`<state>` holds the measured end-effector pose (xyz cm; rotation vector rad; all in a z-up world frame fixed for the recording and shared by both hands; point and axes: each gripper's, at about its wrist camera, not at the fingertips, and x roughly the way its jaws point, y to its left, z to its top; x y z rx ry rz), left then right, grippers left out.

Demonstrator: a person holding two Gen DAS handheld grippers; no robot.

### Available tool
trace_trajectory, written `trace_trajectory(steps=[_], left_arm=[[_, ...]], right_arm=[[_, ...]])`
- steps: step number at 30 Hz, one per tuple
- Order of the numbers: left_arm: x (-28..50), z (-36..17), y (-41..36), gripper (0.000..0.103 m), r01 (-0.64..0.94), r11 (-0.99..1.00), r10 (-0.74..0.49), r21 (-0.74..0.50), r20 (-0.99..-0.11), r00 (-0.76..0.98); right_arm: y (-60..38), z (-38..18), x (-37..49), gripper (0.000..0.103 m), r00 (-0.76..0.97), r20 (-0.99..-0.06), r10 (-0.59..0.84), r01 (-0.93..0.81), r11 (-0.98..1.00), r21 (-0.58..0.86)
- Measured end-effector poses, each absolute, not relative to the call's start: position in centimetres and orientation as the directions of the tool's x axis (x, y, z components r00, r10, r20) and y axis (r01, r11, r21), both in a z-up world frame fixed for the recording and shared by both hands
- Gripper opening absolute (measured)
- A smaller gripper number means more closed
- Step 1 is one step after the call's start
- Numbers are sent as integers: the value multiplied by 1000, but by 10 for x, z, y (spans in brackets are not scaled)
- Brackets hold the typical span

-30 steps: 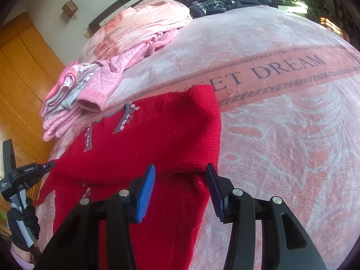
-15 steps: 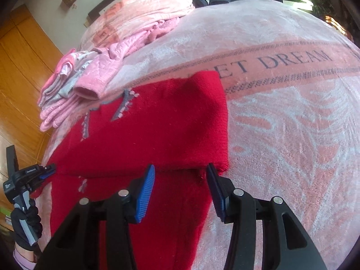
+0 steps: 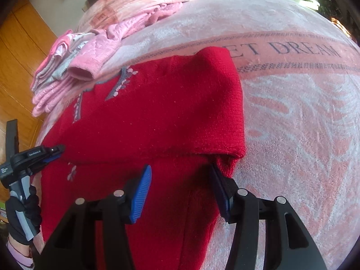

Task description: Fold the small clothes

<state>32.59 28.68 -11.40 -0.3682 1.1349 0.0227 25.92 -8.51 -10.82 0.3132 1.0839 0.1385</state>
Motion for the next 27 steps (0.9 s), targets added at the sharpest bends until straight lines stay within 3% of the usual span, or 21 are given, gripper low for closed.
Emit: trace_trajectory(steps=[2,4,6,8,16,27], left_arm=[[322,-109,289,29,-195,938,-181,-288,-883,434],[309,-100,300,35,-202,931,-188,-304,-873,450],[291,-91,318,54,-211,925,-185,-316,-860,475],[267,-84,351,64,-238,916,-172,-324,-851,496],[170,-101,542,61,-570,754,-21,-327,-879,477],[171,-117,669,61,-712,539,44,-450,-829,557]], right_arm=[[-82,-104,258,54,469,-846,253,33,952,303],[-80,-97,255,56,483,-840,249,30,954,300],[-78,-89,252,58,497,-828,260,13,952,307],[-71,-80,249,62,504,-821,269,-17,953,302],[-25,-60,239,65,500,-821,277,-146,961,235],[-5,-91,242,65,438,-865,244,-155,969,194]])
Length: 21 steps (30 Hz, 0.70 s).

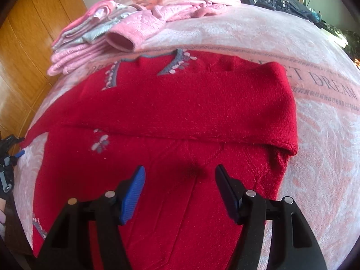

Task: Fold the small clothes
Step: 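Move the left tool to the other sleeve cuff and close on it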

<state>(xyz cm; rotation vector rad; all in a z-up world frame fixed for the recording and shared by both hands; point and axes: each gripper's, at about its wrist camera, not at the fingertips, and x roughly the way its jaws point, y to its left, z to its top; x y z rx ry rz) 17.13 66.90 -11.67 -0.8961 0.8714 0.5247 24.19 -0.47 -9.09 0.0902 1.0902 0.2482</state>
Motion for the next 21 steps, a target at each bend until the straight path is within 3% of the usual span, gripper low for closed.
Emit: trace_trajectory(steps=[7,10,12,14,21], left_arm=[[186,-122,699,58,-749,493,70,-442,-838,541],[187,-122,708,35,-764,479,87,-433,-842,532],[186,-125,712,13,-770,472,88,-428,-847,524],[186,-122,711,4,-764,480,89,-432,-842,532],[208,-73,651,3,-662,640,144,-390,-786,602]], right_arm=[[-13,-102,246,65,428,-873,235,-136,971,195],[-13,-103,246,65,430,-873,230,-138,972,189],[-13,-103,246,65,432,-872,230,-140,972,187],[-14,-103,247,65,431,-873,230,-139,972,188],[-16,-99,246,65,433,-871,233,-130,972,195]])
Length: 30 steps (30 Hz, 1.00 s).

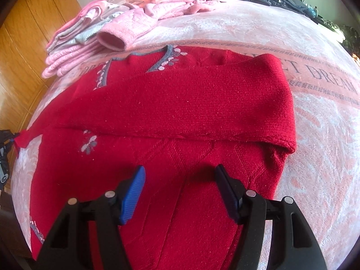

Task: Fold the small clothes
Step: 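Move the left tool to the other sleeve cuff and close on it, then fold the held sleeve across the sweater body with the left tool, release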

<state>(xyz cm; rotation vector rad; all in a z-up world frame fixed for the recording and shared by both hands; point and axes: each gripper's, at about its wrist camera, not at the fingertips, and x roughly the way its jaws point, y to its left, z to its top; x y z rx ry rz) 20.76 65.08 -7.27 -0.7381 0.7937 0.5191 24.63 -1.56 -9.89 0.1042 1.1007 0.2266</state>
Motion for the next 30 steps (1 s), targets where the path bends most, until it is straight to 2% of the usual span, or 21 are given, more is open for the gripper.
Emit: trace_trajectory(steps=[4,11,20,30], left_arm=[[237,-42,583,3,-541,764,110,-353,-754,647],[281,-11,453,3,-300,897,-27,-325,-717,696],[309,-7,309,3,-64,913,-258,-402,-695,672],[317,-15,206,3,78,864,-432,-498,-652,623]], right_arm=[[-20,-95,246,65,434,-872,227,-113,974,197],[-31,-87,246,65,447,-870,208,-90,978,187],[-40,-89,248,65,434,-881,191,-72,981,177],[-49,-92,248,65,421,-889,181,-42,983,180]])
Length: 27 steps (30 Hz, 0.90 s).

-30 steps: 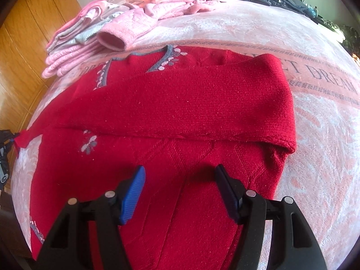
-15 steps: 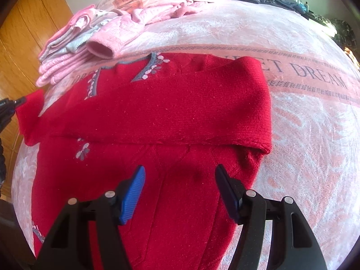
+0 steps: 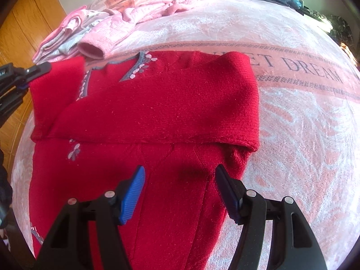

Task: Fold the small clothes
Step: 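Fold the held sleeve across the sweater body with the left tool, release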

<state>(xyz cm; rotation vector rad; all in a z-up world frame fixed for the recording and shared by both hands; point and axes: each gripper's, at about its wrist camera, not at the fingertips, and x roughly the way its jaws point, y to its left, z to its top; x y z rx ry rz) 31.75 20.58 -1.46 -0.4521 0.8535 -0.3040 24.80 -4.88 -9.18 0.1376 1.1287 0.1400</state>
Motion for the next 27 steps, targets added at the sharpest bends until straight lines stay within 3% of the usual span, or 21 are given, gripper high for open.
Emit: trace_trajectory(steps=[4,6,10,13,16,22,27], left_arm=[[326,-38,176,6,110,847,-485,-520,-672,559],[334,-60,166,13,111,851,-493,-514,-707,506],[340,-106,153,17,149,855,-516,-496,-790,331],[326,-105,166,18,181,844,-536,-505,-777,329],[306,-87,198,28,190,830,-556,-525,-743,374],[301,-70,294,33,71,912,-381,-404,-771,510],[332,-111,353,33,-70,914,-328,-399,-829,452]], right_arm=[[-49,-92,248,65,419,-889,182,-41,982,182],[-49,-93,249,66,414,-892,181,-41,983,180],[-50,-97,252,66,402,-898,177,-35,983,178],[-50,-98,252,66,403,-899,172,-34,984,174],[-50,-98,252,66,407,-897,170,-30,985,173],[-49,-91,249,66,421,-883,210,-33,976,216],[-43,-78,242,66,437,-877,202,-51,978,200]])
